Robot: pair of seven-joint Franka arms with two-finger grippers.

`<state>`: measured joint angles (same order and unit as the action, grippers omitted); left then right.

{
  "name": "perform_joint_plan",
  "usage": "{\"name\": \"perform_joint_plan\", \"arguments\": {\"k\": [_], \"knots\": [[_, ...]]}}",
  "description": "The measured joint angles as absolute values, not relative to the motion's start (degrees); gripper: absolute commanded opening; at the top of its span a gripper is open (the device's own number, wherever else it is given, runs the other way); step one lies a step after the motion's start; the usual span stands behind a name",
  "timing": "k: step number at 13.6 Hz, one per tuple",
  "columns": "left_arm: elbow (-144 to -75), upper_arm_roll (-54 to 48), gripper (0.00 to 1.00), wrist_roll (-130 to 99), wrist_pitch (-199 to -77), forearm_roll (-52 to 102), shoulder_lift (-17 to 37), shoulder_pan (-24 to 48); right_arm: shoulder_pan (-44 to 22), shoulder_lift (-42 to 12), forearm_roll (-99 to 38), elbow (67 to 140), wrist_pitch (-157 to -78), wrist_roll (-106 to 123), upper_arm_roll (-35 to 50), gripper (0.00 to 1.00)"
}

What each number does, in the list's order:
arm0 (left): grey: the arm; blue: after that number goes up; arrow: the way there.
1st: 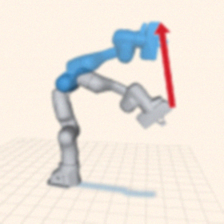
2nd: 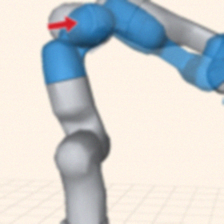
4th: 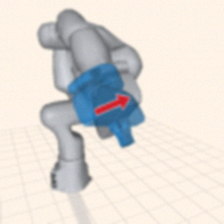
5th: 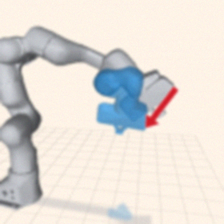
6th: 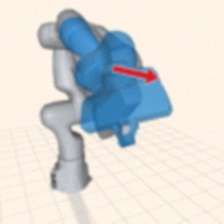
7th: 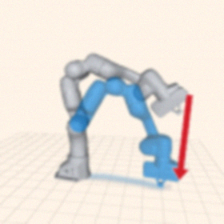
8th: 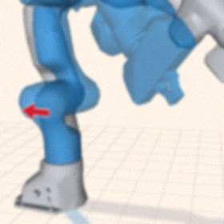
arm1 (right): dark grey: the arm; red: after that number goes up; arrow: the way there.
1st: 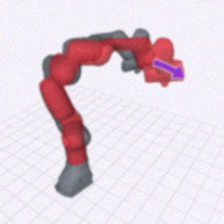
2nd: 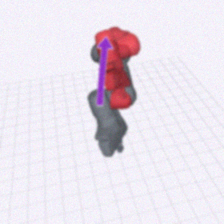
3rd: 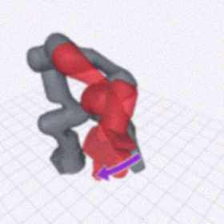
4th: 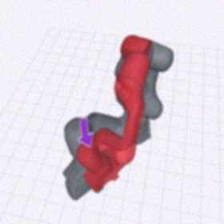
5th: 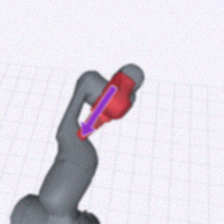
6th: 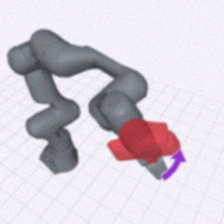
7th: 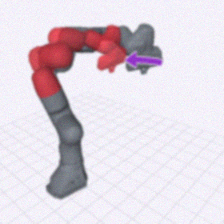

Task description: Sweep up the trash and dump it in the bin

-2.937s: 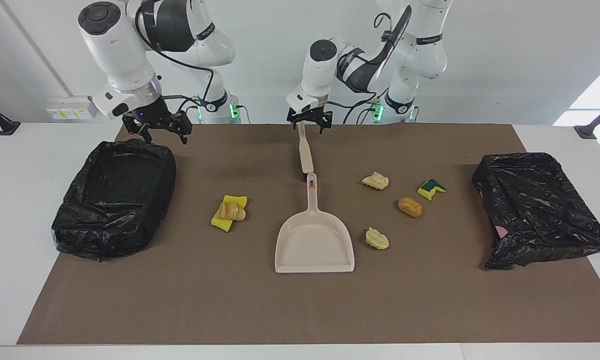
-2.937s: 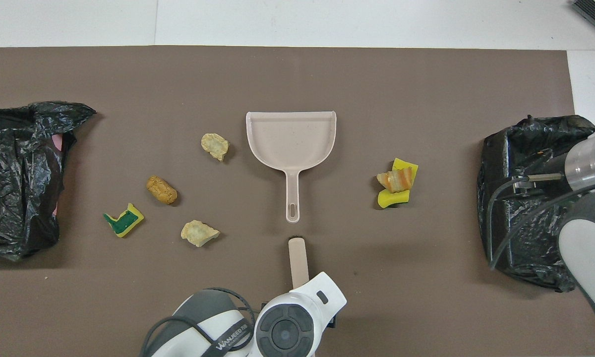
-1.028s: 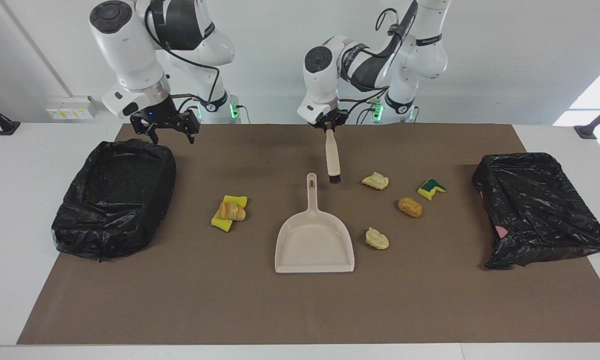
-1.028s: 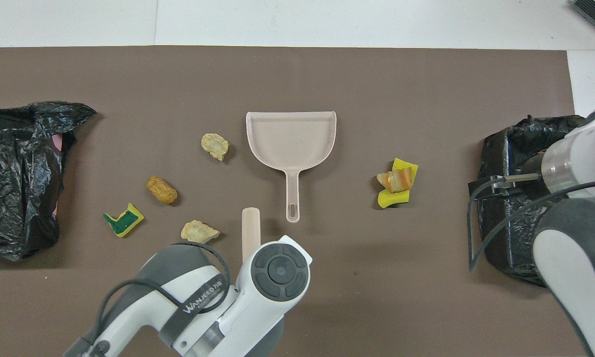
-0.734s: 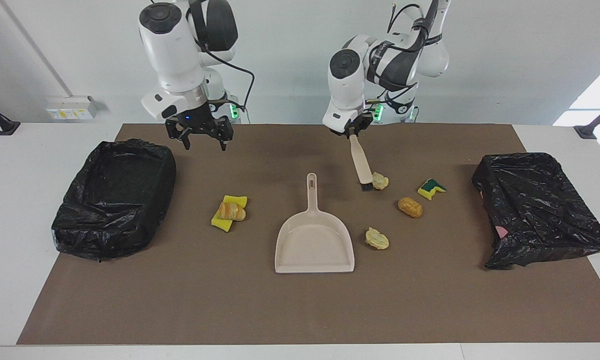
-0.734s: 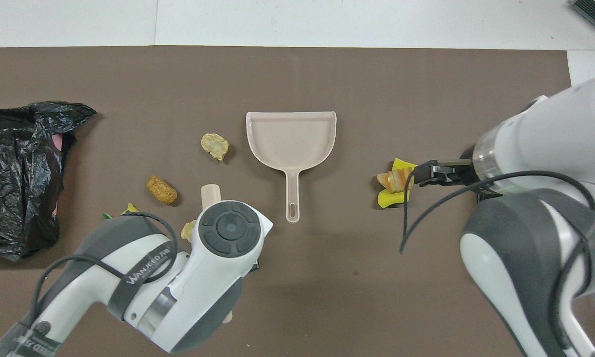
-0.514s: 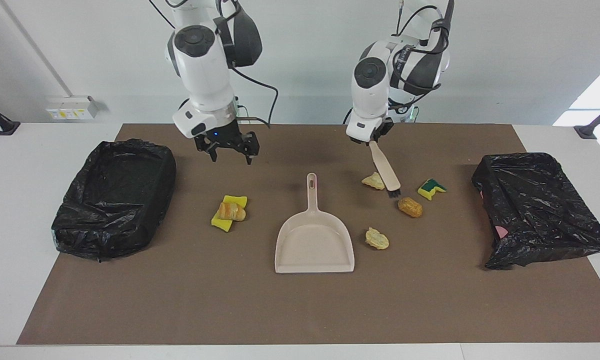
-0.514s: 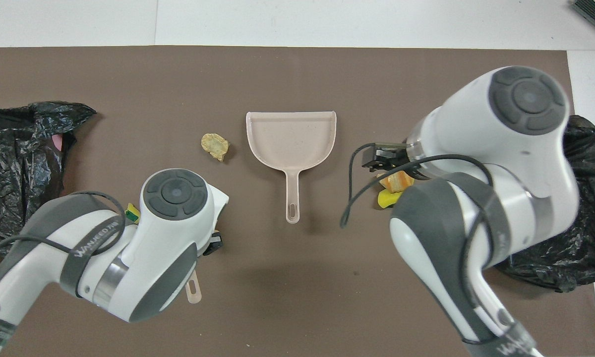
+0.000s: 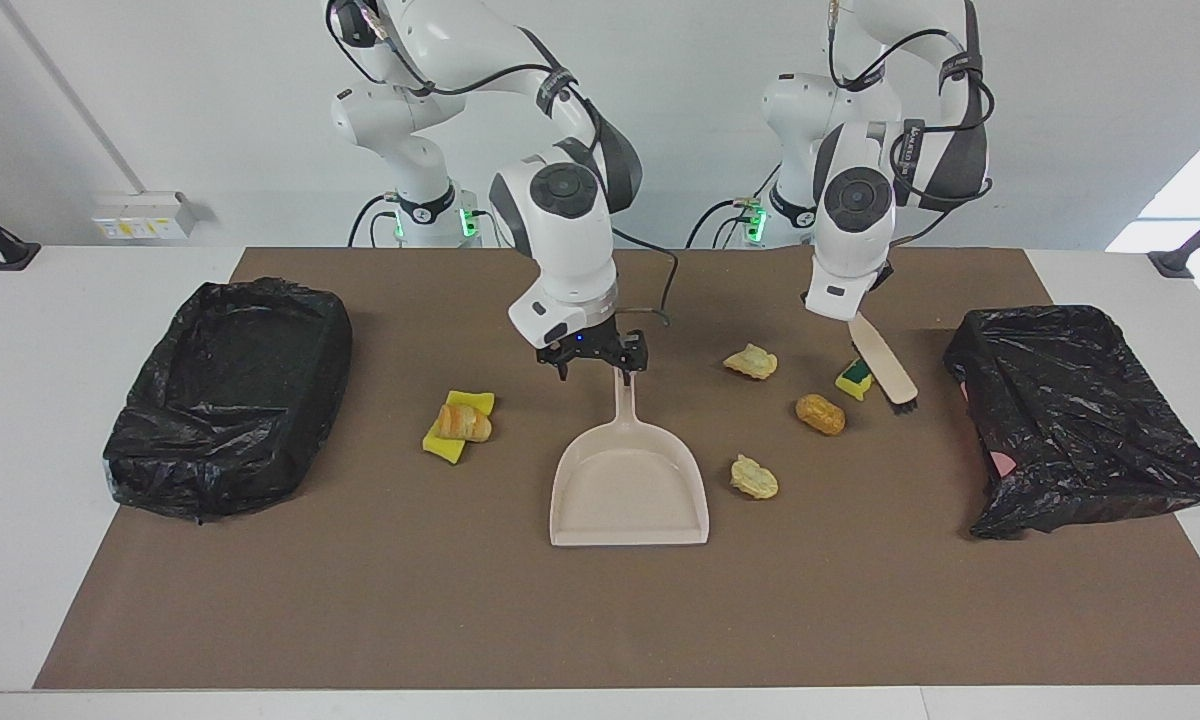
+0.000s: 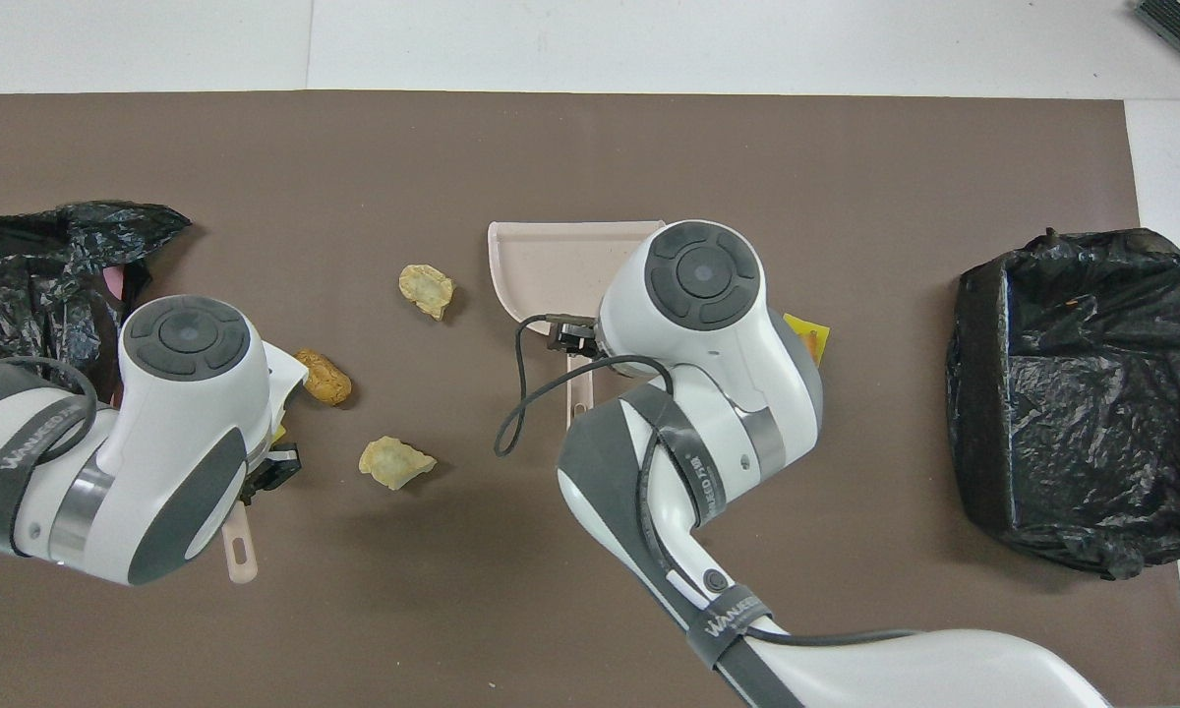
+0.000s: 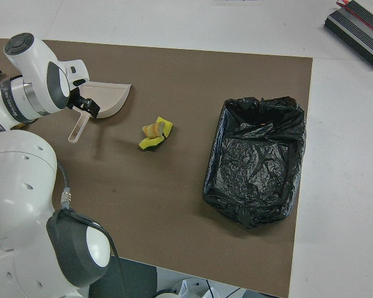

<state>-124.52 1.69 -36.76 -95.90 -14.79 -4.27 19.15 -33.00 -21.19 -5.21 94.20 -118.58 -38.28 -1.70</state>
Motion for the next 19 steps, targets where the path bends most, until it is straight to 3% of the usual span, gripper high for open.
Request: {"name": "perform_joint_plan", "arguments": {"k": [4,5,6,7,12,16,19], "knots": [[-137.3,1.6,0.00,-33.6,-107.6,-15.3,-10.7,12.9,-36.1,-24.9,-4.6,95.4,-122.6,-36.7,-1.7,1.00],[-139.7,1.6,0.00,-30.1,-109.6,-15.3,-12.2,10.9,-36.2,-25.1,-4.5,95.9,-122.7,-34.1,-1.7,0.84],[-141.0,1.6,0.00,-25.8,-111.0,-15.3,-13.3,9.0,-36.2,-25.2,-4.5,96.2,-122.7,-32.2,-1.9,0.30],[-141.7,1.6,0.00,-22.7,-111.9,-15.3,-13.8,7.8,-36.1,-25.2,-4.5,96.3,-122.7,-31.1,-2.0,0.00],[-142.7,0.5,0.00,-19.4,-118.3,-12.9,-12.1,8.5,-35.7,-25.1,-4.5,96.3,-122.7,-30.8,-2.1,0.00],[-142.7,0.2,0.00,-16.0,-122.9,-6.7,-9.7,11.9,-34.4,-24.5,-4.5,96.0,-122.2,-17.5,-2.4,0.00],[-142.6,0.0,0.00,-15.8,-123.9,-2.4,-9.6,16.9,-28.6,-19.7,-4.5,95.8,-114.8,2.7,-2.8,0.00]]}}
